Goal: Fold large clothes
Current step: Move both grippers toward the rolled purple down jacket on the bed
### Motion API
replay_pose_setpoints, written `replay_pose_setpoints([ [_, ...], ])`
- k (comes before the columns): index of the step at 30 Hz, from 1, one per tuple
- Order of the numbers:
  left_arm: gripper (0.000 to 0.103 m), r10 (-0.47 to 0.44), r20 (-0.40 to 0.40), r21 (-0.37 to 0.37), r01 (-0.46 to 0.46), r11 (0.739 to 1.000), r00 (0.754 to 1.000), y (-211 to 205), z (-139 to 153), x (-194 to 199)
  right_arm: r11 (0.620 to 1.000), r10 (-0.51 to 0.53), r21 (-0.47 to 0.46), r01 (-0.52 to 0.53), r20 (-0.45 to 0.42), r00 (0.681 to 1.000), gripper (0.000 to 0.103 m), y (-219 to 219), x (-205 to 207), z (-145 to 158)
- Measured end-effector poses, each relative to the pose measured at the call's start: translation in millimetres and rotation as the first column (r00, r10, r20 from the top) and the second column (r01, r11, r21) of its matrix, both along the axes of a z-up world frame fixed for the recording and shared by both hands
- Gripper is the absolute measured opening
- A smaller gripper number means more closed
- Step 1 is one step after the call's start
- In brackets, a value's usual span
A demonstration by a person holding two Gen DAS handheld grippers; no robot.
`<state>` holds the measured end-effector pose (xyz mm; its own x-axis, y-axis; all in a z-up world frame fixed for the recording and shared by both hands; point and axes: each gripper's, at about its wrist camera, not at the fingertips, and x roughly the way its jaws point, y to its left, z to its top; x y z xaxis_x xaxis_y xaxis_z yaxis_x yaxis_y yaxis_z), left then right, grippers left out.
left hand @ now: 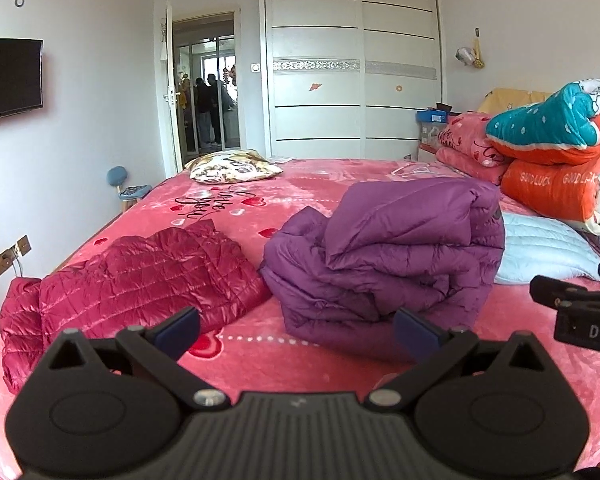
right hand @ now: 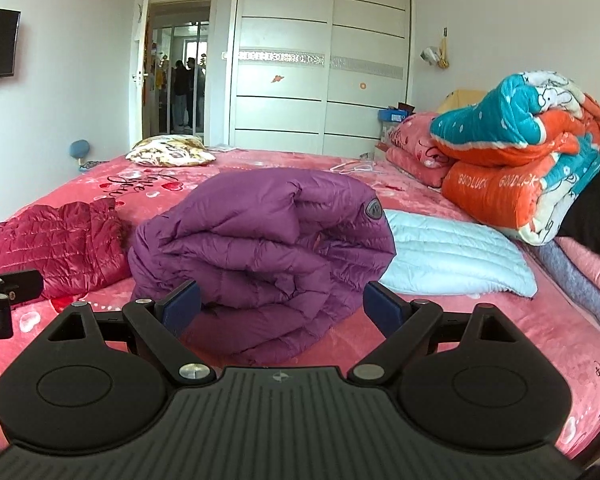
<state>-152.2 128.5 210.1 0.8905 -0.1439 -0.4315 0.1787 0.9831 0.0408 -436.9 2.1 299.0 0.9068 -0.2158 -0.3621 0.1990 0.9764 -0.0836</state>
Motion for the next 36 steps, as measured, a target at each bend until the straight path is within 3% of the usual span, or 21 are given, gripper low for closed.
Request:
replay_pose_setpoints([
  [36,0.102,0.003,0.0,-0.021,-0.003,1.0,1.0,0.8,0.6,-5.1,0.999,-0.009,-0.031,0.009,0.016,1.0,0.103,5.7,-12.6,5.5],
])
